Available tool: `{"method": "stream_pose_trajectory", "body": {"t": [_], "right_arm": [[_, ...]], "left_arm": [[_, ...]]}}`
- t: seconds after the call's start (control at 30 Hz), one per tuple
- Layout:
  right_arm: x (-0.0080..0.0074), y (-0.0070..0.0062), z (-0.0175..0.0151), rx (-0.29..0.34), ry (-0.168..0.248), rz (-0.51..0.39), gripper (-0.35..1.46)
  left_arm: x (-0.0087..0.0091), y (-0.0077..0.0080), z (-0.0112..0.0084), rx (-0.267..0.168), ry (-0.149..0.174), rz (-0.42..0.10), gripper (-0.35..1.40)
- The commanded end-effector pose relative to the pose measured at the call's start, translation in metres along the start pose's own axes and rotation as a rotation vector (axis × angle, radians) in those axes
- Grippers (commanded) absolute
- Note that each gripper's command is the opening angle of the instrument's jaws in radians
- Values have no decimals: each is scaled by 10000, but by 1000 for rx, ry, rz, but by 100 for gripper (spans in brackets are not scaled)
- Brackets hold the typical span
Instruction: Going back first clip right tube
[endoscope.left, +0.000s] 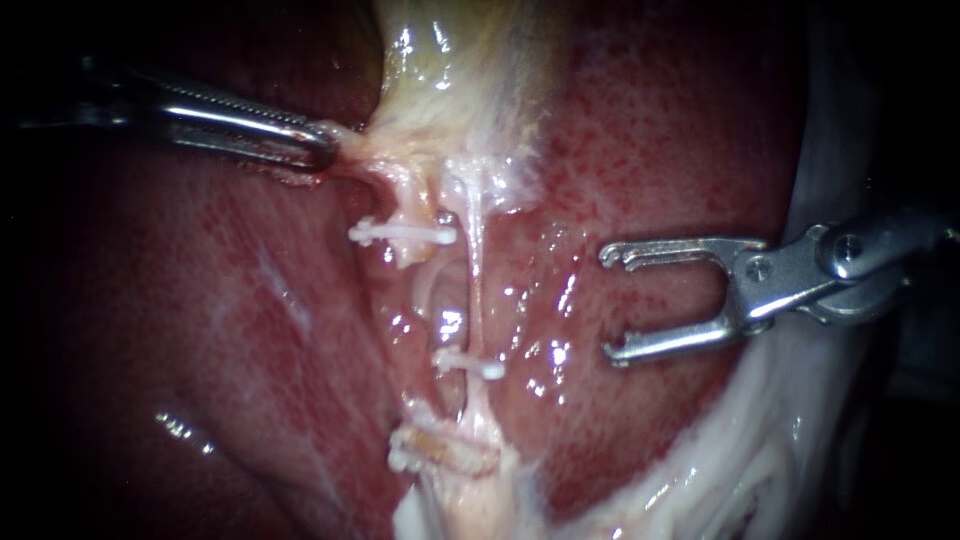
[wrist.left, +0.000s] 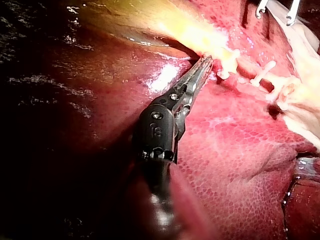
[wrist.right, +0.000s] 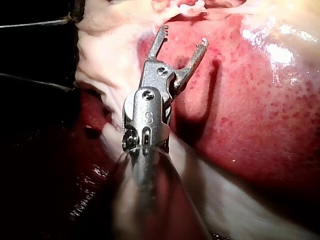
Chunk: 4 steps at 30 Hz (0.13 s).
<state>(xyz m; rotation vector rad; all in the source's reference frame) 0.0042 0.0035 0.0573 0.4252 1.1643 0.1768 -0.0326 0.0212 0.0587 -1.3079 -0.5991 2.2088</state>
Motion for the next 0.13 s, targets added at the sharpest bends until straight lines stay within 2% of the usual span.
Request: {"method": "stream_pose_trajectory", "body": {"t": [0.03, 0.13], "right_arm": [[0, 0, 0, 0, 0, 0, 50], [0, 0, 0, 0, 0, 0, 50]], "left_arm": [[0, 0, 0, -1, 0, 0, -35], [-1, -1, 0, -1, 0, 0, -35]]}}
